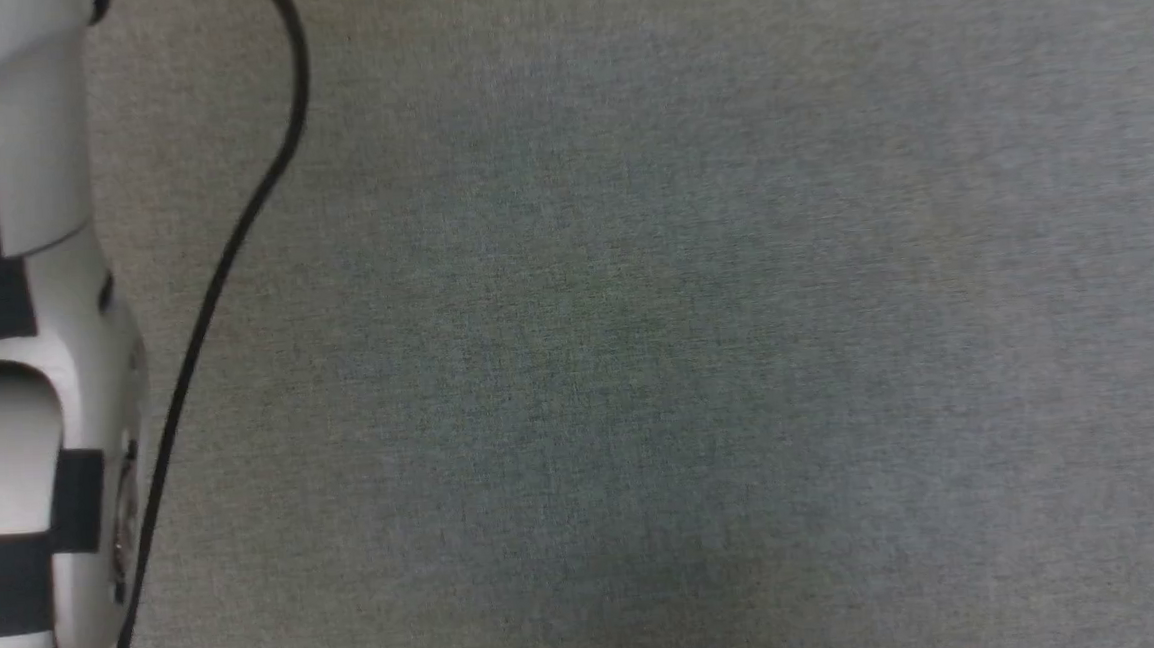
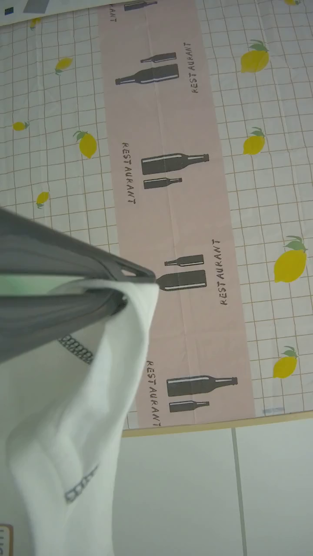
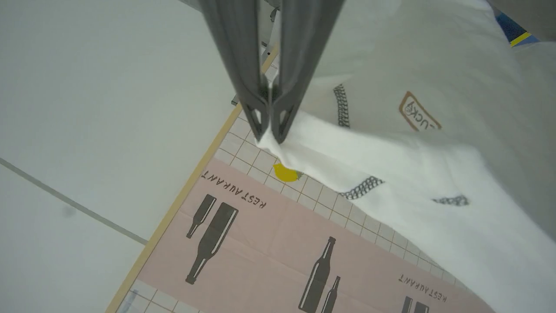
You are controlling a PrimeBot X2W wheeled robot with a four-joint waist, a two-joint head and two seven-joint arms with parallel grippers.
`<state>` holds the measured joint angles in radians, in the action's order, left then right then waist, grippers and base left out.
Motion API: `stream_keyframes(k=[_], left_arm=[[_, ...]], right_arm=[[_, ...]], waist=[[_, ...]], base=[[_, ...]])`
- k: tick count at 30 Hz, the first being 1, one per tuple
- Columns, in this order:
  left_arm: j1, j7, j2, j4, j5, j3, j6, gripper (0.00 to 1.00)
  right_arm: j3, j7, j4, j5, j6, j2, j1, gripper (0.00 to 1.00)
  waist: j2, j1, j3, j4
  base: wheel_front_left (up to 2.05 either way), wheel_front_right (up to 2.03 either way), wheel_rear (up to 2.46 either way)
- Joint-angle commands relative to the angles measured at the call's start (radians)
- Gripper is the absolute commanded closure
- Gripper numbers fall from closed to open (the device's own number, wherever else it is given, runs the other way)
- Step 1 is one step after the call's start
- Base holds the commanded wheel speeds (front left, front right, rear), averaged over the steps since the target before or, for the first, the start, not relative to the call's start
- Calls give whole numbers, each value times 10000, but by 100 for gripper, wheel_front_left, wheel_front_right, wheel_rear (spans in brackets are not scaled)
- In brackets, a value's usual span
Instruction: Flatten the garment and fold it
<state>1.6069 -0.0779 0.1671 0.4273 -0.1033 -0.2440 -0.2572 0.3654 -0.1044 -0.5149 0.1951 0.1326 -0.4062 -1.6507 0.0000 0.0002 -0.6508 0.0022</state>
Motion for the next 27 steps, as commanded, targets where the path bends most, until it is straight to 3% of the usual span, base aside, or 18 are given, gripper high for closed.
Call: stream_keyframes(k=[1,8,14,20,27], left_arm=[[-113,-242,-47,101,-72,-44,76,100],[-1269,-819,71,-241,-340,-474,814,100],[-3051,-584,326,-1817,-591,-733,1031,100],[-5705,175,712,-4289,-463,-1319,809,100],[-9363,1256,1223,-6710,-340,-2041,158,100]], right_arm=[[168,208,-123,160,-19,-101,48,100],[1015,694,588,1390,-19,-947,937,100],[908,544,2631,2635,-19,-2082,2682,100],[-330,196,4696,3212,-19,-2604,5643,100],[-1747,-328,6559,2972,-19,-2082,9622,100]], waist=[[0,-2,-570,209],[0,-2,-573,320],[0,-2,-52,325],[0,-2,825,224],[0,-2,1703,55]], base=[[0,0,0],[0,0,0],[0,0,0],[0,0,0],[0,0,0]])
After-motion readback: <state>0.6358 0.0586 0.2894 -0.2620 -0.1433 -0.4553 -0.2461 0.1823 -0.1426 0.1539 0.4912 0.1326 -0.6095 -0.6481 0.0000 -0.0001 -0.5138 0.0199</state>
